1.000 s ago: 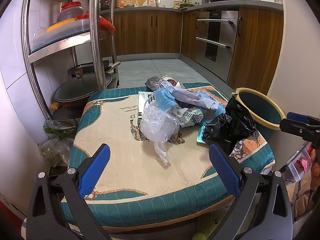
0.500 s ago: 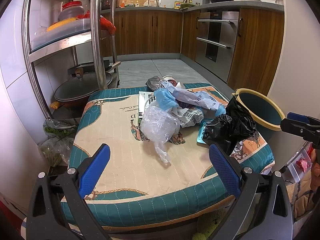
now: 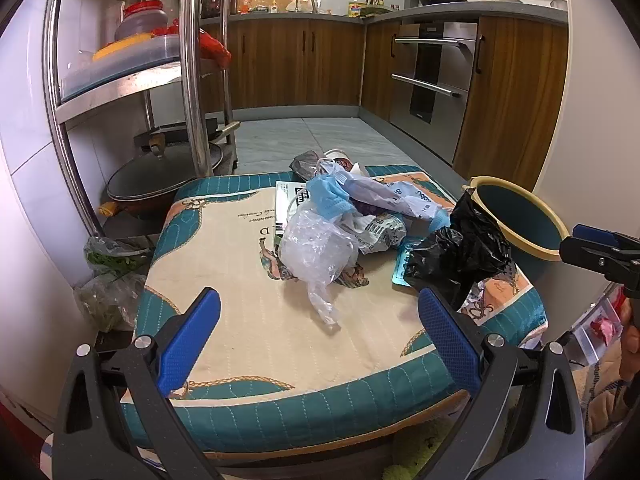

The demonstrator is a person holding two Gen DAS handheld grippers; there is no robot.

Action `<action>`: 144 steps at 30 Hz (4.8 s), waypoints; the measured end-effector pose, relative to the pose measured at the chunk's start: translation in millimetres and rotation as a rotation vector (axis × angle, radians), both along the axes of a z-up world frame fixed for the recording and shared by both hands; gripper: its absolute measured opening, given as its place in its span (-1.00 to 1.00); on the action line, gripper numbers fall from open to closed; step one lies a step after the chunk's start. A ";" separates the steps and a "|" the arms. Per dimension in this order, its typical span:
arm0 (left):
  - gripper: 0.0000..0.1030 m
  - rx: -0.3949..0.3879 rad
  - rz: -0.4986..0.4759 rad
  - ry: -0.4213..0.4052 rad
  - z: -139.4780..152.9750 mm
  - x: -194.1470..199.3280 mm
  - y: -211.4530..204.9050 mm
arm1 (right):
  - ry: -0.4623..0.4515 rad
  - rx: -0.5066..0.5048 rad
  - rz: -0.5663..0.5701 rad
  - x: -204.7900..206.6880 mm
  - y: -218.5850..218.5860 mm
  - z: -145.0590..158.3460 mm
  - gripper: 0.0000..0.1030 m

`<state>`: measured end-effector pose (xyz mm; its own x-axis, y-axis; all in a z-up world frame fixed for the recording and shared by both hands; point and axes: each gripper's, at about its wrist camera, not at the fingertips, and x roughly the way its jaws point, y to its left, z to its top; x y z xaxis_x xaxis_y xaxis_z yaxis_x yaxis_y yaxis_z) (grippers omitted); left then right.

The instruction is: Collect trash

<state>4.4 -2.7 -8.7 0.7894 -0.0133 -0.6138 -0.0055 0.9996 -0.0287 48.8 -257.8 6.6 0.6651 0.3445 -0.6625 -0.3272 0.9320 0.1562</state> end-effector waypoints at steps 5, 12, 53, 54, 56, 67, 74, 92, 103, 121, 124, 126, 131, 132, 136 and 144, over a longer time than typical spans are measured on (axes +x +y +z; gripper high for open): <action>0.89 0.000 -0.001 0.001 0.0 -0.4 -0.6 | 0.000 0.000 0.000 0.0 0.3 0.3 0.91; 0.89 -0.004 -0.008 0.004 -0.1 -0.7 -1.5 | 0.000 0.000 0.000 -0.5 0.4 0.7 0.91; 0.42 -0.140 -0.015 0.132 -39.8 85.7 30.0 | 0.098 0.034 0.056 33.0 22.9 -22.4 0.85; 0.42 -0.165 -0.013 0.133 -41.7 90.3 33.5 | 0.101 0.038 0.055 36.2 23.9 -23.8 0.85; 0.41 -0.215 -0.012 0.123 -44.3 100.9 39.4 | 0.104 0.042 0.057 41.8 25.5 -26.3 0.82; -0.62 -0.265 -0.054 0.202 -63.7 125.8 36.1 | 0.186 0.049 0.106 61.8 38.6 -52.9 0.22; -0.79 -0.244 -0.046 0.218 -58.2 94.6 36.5 | 0.183 0.058 0.187 52.0 49.8 -48.0 -0.36; -0.80 -0.253 0.073 0.172 -21.8 37.5 50.9 | 0.111 0.149 0.232 39.5 43.6 -10.1 -0.47; -0.79 -0.249 -0.014 0.083 20.0 53.1 18.4 | 0.015 0.167 0.159 46.8 2.3 38.2 -0.47; -0.79 -0.244 -0.242 0.070 54.5 136.3 -125.4 | -0.029 -0.085 -0.011 110.5 -117.8 65.5 -0.47; -0.79 -0.226 -0.273 0.088 49.8 150.6 -151.9 | -0.016 -0.092 -0.039 122.3 -128.7 59.4 -0.47; -0.79 -0.216 -0.294 0.101 45.3 158.3 -169.8 | 0.015 -0.112 -0.049 130.9 -134.2 51.2 -0.47; -0.79 -0.188 -0.334 0.158 24.2 187.1 -212.8 | 0.108 -0.138 -0.082 142.7 -151.0 28.1 -0.47; -0.79 -0.181 -0.341 0.170 19.6 192.7 -219.9 | 0.125 -0.134 -0.087 145.2 -155.1 23.5 -0.47; -0.79 -0.155 -0.377 0.211 4.2 210.4 -244.4 | 0.215 -0.091 -0.103 147.4 -168.3 0.2 -0.47; -0.79 -0.110 -0.422 0.280 -24.2 229.9 -278.1 | 0.322 -0.104 -0.124 146.8 -177.8 -30.7 -0.47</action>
<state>234.3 -280.7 -33.0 0.5069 -0.3713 -0.7780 0.3745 0.9077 -0.1892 195.6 -435.5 -24.1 0.4491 0.1935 -0.8723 -0.1597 0.9779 0.1347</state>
